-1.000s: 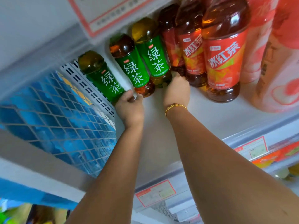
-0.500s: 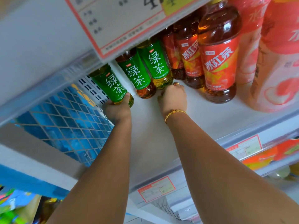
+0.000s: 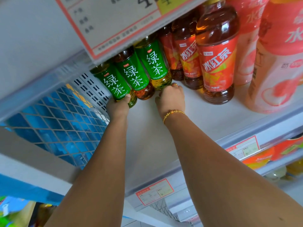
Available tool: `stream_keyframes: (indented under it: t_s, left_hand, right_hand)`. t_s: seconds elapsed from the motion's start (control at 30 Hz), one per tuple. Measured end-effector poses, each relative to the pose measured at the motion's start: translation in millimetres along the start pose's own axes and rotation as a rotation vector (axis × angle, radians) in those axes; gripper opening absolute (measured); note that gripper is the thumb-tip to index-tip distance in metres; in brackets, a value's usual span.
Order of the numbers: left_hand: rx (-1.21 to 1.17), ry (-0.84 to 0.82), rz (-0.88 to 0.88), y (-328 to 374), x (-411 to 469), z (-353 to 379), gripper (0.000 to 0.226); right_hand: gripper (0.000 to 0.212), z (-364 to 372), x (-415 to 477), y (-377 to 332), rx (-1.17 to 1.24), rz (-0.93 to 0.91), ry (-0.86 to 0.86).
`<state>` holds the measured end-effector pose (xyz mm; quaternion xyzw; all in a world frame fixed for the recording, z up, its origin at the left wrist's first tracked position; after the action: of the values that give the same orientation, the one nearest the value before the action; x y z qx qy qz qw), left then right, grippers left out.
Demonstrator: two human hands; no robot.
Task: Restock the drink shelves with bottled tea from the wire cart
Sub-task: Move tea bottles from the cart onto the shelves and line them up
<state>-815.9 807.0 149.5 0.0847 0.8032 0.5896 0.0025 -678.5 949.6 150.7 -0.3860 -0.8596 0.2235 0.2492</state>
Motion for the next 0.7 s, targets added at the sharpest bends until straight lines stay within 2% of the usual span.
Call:
stream_keyframes:
  t_s: [0.2,0.27,0.33,0.4,0.43,0.53,0.6,0.7]
  left_hand:
    - [0.079,0.022,-0.082,-6,-19,-8,0.027]
    - [0.164,-0.058,-0.06,-4,-38,-13,0.029]
    - [0.302,-0.186,0.051,3,-70,-20,0.031]
    - [0.437,-0.279,0.18,11,-111,-31,0.029]
    - [0.459,-0.304,0.226,17,-131,-36,0.026]
    - [0.345,-0.366,0.315,41,-189,-45,0.014]
    - [0.263,-0.429,0.406,57,-231,-41,0.01]
    - [0.162,-0.638,0.464,66,-310,-12,0.012]
  right_hand:
    - [0.042,9,0,-2,-0.077,0.014,-0.156]
    - [0.048,2,-7,0,-0.079,0.005,-0.266]
    - [0.046,-15,-24,-3,-0.024,-0.013,-0.397]
    - [0.034,-52,-45,-4,0.113,-0.044,-0.365]
    - [0.027,-78,-57,-4,0.198,-0.067,-0.288]
    - [0.017,-151,-107,10,0.341,-0.121,-0.104]
    - [0.018,-184,-145,43,0.39,-0.05,-0.106]
    - [0.019,-220,-207,125,0.379,0.158,-0.059]
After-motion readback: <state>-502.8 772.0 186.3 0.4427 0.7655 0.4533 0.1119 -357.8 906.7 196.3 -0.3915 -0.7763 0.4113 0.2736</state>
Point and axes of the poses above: each hand's wrist, its own x-axis towards the middle knuckle, its own z-axis out of the palm, y = z × x, the point moved 8 cm from there along x, towards the middle knuckle, and after that the axes turned 1 degree about -x, right-handed, at the moved point
